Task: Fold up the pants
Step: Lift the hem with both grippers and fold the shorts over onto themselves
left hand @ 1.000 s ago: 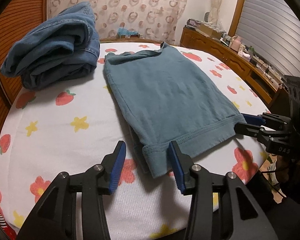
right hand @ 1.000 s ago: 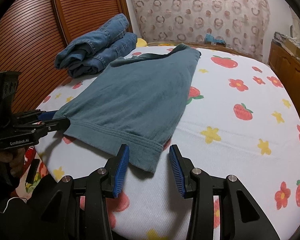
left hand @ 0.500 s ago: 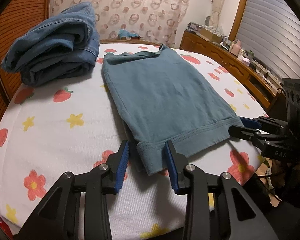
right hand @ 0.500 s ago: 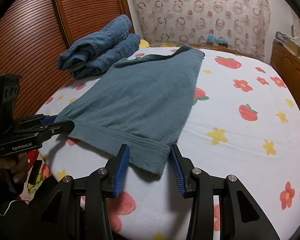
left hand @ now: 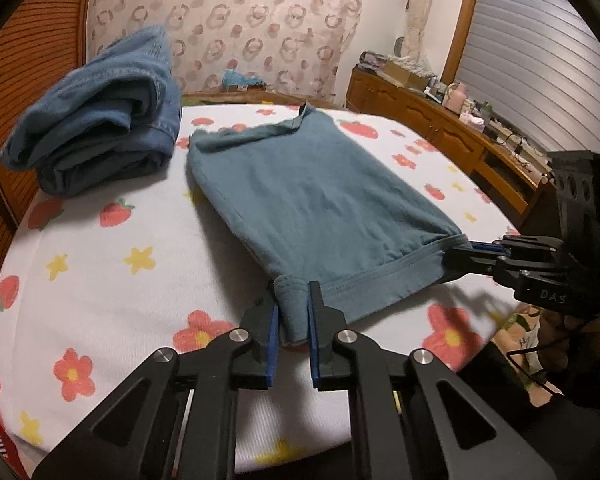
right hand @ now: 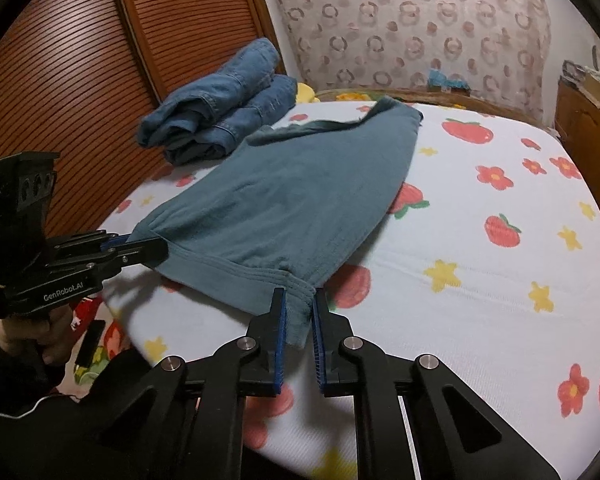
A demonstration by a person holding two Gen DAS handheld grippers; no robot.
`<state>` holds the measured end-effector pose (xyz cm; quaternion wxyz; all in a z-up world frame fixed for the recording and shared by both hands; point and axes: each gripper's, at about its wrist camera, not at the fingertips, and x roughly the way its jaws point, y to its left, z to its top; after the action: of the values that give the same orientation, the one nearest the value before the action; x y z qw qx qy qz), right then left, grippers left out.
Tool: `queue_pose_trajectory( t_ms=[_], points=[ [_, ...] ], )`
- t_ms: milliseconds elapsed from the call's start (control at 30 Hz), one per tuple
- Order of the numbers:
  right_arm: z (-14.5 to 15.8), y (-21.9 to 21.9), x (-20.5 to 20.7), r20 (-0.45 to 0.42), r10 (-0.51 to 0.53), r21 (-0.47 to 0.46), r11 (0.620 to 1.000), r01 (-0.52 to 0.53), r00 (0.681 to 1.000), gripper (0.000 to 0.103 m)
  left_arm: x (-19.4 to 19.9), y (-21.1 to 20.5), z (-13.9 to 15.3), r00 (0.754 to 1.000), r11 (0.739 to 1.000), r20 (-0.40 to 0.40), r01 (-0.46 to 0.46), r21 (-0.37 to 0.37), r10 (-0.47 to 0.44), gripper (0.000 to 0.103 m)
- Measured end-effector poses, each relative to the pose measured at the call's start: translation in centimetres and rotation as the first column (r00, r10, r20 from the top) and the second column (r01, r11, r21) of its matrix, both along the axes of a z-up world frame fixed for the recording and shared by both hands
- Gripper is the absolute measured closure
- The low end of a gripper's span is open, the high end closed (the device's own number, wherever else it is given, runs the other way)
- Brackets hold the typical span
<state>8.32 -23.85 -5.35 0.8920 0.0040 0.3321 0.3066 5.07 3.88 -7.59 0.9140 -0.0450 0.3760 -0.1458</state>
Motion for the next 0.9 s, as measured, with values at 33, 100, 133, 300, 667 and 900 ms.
queue_pose_trajectory(
  t_ms=[33,100,133,300,667,900],
  points=[
    [0.1,-0.2,-0.2,0.0,0.0,0.004,1.0,0.0,1.0,0.092,-0.2,0.0,0.3,1.0,1.0,0.005,0.002,-0.003,-0.002,0.09],
    [0.5,-0.7,-0.7,0.005,0.003,0.013,1.0,-0.003,1.0,0.092,-0.5,0.1,0.9,1.0,1.0,0.009,0.007,-0.009,-0.007,0.09],
    [0.7,-0.9,-1.1,0.008,0.004,0.016,1.0,-0.004,1.0,0.092,-0.8,0.0,1.2,1.0,1.0,0.014,0.013,-0.012,-0.012,0.09],
    [1.3,-1.8,-2.6,0.009,0.006,0.022,1.0,-0.007,1.0,0.092,-2.1,-0.5,2.5,0.999,0.999,0.03,0.042,-0.004,-0.042,0.09],
    [4.3,-2.8,-4.4,0.062,0.024,0.058,0.998,-0.027,0.998,0.092,-3.7,-0.9,5.3,0.995,0.999,0.085,0.054,-0.008,-0.053,0.09],
    [6.4,-3.0,-5.6,0.117,0.043,0.075,0.996,-0.052,0.992,0.092,-4.2,-0.5,7.4,0.989,0.999,0.145,0.044,-0.014,-0.042,0.09]
  ],
)
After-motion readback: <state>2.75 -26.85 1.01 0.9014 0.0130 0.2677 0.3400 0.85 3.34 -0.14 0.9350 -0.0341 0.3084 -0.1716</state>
